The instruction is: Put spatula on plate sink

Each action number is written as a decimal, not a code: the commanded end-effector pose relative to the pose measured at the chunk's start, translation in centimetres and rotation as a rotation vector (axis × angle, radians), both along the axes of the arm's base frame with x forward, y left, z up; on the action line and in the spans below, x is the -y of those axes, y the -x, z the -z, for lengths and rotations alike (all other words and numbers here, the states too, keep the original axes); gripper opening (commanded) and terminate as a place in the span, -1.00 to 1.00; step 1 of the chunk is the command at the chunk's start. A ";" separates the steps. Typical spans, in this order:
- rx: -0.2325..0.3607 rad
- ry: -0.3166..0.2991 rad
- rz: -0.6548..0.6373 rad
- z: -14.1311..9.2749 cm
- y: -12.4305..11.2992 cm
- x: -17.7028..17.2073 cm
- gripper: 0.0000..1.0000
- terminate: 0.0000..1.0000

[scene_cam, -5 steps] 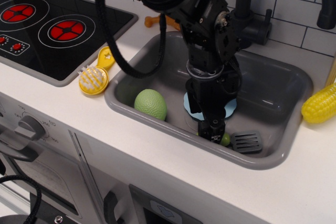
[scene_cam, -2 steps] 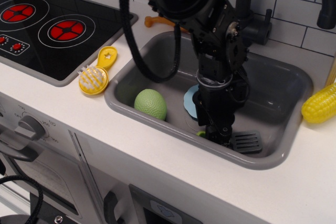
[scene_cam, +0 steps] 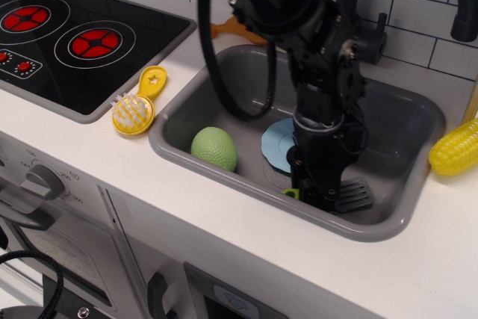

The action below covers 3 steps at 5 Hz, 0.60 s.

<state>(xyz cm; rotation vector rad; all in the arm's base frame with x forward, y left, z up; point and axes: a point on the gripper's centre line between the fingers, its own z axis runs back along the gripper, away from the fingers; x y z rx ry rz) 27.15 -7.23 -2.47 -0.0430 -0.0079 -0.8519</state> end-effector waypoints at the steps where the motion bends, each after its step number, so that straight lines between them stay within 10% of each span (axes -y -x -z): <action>1: 0.008 0.040 -0.008 -2.1 0.8 -0.2 -1.00 -1.00; 3: 0.121 0.026 -0.348 -4.9 -2.0 -1.7 -1.00 -1.00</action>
